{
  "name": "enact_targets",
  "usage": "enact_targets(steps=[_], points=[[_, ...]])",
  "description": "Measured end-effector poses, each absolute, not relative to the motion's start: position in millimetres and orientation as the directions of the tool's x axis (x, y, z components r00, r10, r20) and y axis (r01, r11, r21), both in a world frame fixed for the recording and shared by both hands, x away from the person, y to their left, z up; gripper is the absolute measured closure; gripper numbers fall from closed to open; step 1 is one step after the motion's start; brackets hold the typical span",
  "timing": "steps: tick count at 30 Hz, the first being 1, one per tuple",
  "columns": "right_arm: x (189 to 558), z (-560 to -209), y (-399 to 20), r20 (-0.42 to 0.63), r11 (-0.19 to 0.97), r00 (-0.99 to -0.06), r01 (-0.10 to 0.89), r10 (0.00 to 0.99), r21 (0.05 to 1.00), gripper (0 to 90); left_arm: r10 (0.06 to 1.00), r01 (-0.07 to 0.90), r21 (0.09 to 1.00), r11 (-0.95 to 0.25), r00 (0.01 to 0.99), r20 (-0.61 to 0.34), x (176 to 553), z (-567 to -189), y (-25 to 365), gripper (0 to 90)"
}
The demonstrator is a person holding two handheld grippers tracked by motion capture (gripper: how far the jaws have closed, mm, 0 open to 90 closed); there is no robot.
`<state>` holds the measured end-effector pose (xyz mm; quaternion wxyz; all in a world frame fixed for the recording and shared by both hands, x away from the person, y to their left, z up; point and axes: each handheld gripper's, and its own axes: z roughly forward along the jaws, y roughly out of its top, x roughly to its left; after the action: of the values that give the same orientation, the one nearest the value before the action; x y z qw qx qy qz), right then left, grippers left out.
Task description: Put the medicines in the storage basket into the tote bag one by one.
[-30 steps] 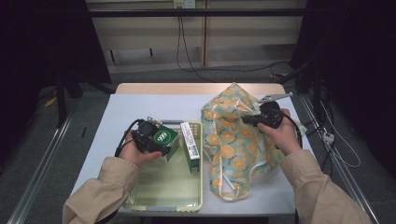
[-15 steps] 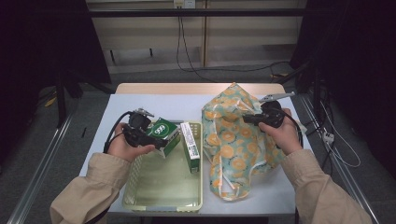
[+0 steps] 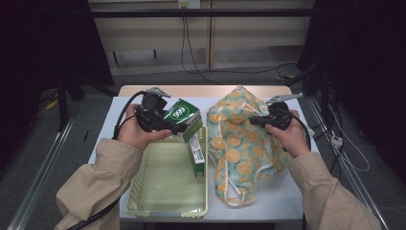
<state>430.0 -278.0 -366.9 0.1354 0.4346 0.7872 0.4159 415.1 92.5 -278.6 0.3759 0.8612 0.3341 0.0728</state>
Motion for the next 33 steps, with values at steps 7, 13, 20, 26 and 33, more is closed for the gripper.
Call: enact_targets(steps=[7, 13, 20, 26, 33], points=[[431, -364, -279, 0.154, 0.269, -0.581, 0.575, 0.799, 0.773, 89.6, 0.564, 0.485, 0.702, -0.521, 0.813, -0.144, 413, -281, 51, 17.3], [433, -362, -282, 0.154, 0.268, -0.58, 0.574, 0.8, 0.774, 89.6, 0.51, 0.462, 0.709, -0.532, 0.844, -0.167, 412, -289, 21, 17.3], [434, -354, -288, 0.149, 0.264, -0.575, 0.572, 0.805, 0.777, 89.6, 0.464, 0.439, 0.697, -0.567, 0.869, -0.17, 415, -305, -11, 17.2], [436, -348, -290, 0.144, 0.265, -0.575, 0.567, 0.805, 0.78, 89.6, 0.423, 0.41, 0.685, -0.602, 0.892, -0.162, 414, -319, -35, 17.2], [436, -344, -291, 0.142, 0.263, -0.576, 0.561, 0.805, 0.785, 89.6, 0.409, 0.393, 0.671, -0.629, 0.901, -0.145, 416, -332, -51, 17.2]])
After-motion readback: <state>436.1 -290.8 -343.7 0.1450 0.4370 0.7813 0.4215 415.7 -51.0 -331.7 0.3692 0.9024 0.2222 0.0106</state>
